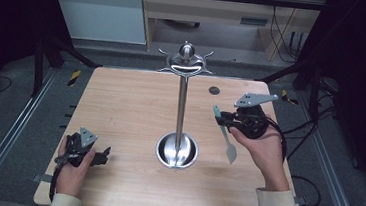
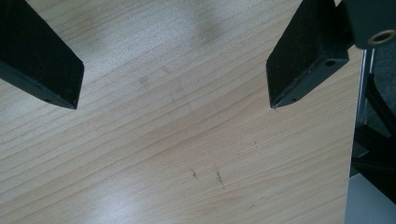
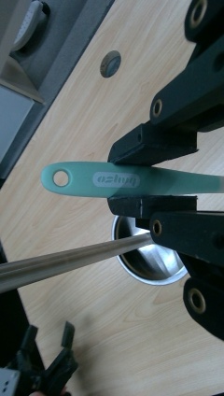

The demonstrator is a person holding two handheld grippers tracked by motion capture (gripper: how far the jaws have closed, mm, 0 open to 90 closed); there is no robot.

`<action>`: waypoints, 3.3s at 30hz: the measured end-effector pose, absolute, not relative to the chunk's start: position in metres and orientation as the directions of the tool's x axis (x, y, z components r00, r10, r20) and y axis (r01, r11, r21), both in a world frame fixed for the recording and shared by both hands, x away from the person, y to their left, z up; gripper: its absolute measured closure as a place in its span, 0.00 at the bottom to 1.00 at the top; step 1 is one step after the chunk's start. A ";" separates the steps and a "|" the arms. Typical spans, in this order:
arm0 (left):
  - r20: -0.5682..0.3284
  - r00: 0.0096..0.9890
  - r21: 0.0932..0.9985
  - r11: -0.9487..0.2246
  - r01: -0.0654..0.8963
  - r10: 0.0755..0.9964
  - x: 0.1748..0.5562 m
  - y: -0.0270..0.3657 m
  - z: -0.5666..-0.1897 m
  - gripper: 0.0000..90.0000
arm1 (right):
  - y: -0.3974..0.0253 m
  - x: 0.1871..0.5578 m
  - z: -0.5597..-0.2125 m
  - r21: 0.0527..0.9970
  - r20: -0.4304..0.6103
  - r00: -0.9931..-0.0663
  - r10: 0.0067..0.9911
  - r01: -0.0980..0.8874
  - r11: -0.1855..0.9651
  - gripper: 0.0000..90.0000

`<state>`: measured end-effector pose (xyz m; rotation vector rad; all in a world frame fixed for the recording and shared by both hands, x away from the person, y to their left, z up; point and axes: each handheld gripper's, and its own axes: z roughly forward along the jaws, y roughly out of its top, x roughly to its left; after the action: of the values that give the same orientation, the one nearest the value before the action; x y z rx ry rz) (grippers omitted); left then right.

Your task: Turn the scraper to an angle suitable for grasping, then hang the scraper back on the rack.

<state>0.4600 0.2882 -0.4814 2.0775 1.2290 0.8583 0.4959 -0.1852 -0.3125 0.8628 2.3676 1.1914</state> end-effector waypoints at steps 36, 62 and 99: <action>0.237 0.375 0.738 -0.417 0.531 0.896 0.459 0.288 -0.481 0.04 | -0.205 0.468 -0.272 0.944 0.031 -0.756 0.654 0.238 0.231 0.83; 0.239 0.376 0.738 -0.419 0.529 0.895 0.460 0.287 -0.481 0.04 | -0.197 0.457 -0.260 0.972 0.050 -0.784 0.618 0.180 0.150 0.83; 0.248 0.369 0.742 -0.421 0.522 0.896 0.460 0.290 -0.478 0.04 | -0.191 0.458 -0.216 0.976 -0.001 -0.818 0.576 0.124 0.177 0.83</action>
<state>0.4599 0.2900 -0.4778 2.0769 1.2204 0.8758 0.4584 -0.1907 -0.2156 0.6619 2.0906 1.6773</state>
